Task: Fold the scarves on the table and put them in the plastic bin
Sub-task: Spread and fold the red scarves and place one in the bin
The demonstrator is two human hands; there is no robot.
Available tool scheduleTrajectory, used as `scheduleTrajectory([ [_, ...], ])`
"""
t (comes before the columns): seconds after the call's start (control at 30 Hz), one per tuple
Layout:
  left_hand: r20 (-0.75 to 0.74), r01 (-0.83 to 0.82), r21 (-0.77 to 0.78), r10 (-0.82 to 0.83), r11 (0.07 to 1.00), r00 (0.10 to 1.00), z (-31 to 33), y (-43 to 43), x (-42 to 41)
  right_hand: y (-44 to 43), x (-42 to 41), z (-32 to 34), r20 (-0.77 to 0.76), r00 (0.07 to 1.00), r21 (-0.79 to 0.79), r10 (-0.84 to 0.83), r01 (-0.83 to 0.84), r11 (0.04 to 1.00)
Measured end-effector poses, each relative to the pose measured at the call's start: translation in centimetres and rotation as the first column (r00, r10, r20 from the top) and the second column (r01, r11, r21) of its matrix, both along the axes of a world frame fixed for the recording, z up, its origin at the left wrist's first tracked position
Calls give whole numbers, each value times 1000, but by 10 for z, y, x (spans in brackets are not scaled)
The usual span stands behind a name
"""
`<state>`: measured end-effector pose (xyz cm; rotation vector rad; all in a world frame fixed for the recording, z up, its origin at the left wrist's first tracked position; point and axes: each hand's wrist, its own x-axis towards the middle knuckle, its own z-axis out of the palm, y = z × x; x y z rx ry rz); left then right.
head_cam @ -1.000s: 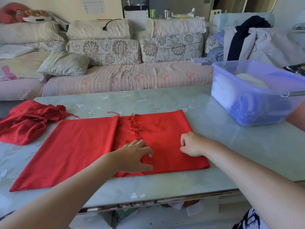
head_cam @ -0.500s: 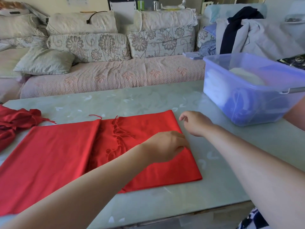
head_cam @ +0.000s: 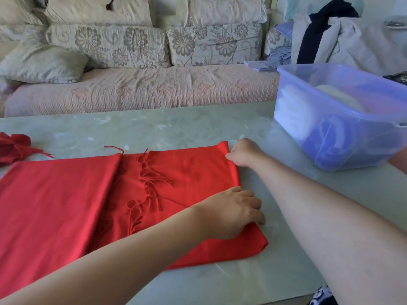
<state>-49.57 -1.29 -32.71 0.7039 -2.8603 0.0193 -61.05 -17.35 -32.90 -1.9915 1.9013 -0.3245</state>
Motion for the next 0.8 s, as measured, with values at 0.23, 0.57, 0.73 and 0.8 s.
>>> scheduleTrajectory([
  [0.23,-91,-19,132,32,991,995,32,22,62,22,26,27,369,927,55,-66,49,997],
  [0.57,-17,-368,368,402,854,916,49,81,193,66,162,53,516,851,51,94,-140,989],
  [0.73,89,-476,410,486,778,870,44,98,227,83,218,46,461,877,71,133,-186,980],
  [0.8,125,-500,425,498,755,858,41,101,239,85,234,42,428,892,51,143,-181,982],
])
